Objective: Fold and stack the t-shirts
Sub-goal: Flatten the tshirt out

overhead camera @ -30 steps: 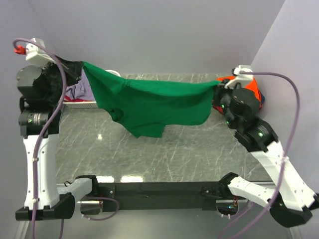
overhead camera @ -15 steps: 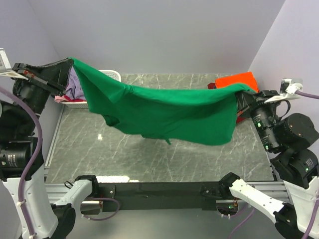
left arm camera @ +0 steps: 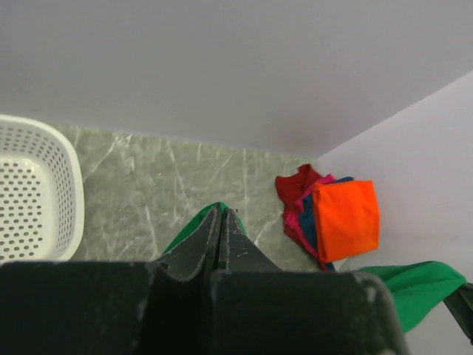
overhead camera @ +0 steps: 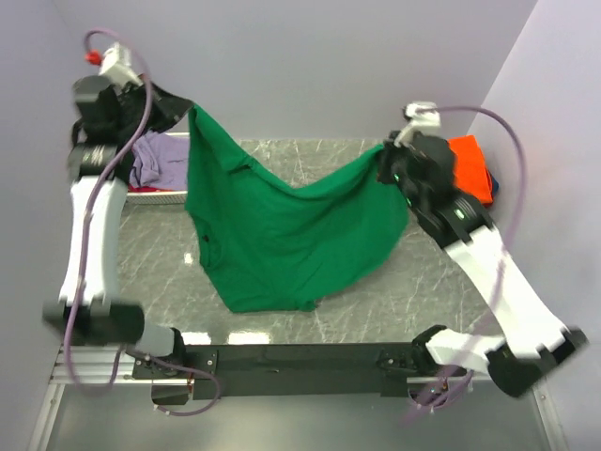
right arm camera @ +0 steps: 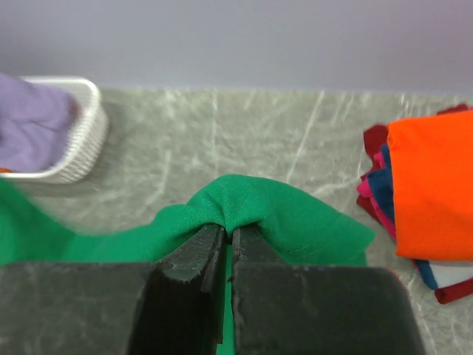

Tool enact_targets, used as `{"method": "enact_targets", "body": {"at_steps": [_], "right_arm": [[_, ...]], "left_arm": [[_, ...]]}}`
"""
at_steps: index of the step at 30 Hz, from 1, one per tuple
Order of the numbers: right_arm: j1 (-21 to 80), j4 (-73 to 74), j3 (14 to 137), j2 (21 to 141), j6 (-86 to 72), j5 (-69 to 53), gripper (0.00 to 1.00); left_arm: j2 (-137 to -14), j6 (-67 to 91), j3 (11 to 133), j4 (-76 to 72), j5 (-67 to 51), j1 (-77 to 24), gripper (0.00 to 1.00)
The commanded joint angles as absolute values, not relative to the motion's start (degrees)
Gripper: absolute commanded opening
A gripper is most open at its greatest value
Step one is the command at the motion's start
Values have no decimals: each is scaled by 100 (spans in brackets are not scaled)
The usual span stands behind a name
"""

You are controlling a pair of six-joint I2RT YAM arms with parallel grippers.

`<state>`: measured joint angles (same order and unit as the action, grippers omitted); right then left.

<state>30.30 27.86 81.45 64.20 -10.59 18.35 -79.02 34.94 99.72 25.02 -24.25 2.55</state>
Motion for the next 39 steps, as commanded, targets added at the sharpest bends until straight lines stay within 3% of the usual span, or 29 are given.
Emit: {"method": "enact_targets", "body": {"at_steps": [1,6,9,11,14,19,20,27,32,36,39], "right_arm": [[2471,2188,8822,7212,-967,1302,0],[2031,2583,11015,8462,-748,704,0],[1978,2987,12229,9069,-563,536,0],[1951,3093,12733,9307,-423,466,0],[1934,2954,12447,9098,-238,448,0],[1925,2357,10032,8325,-237,553,0],[1925,2347,9367,8210,-324,632,0],[1960,3163,6851,7445,-1089,597,0],[2223,3875,5934,6742,-1344,799,0],[2250,4498,5889,6452,-1397,721,0],[2364,4719,5880,6390,-1529,825,2]], "left_arm": [[-8699,3533,10940,2276,-2628,237,1],[-10193,3744,13991,2794,-3128,246,1],[-10539,3998,14521,2367,-3400,272,1],[-10030,4078,13691,1648,-3288,308,1],[-9178,3816,12878,1257,-3025,308,1],[-7746,3691,10280,880,-2918,255,1],[-7500,3718,9178,844,-2857,211,1],[-5355,4042,4832,1159,-2127,-509,1],[-4730,4218,3641,2406,-2048,-1089,0],[-4141,4412,3454,2917,-1968,-1344,6],[-4079,4307,3840,3784,-1637,-1397,23]]}}
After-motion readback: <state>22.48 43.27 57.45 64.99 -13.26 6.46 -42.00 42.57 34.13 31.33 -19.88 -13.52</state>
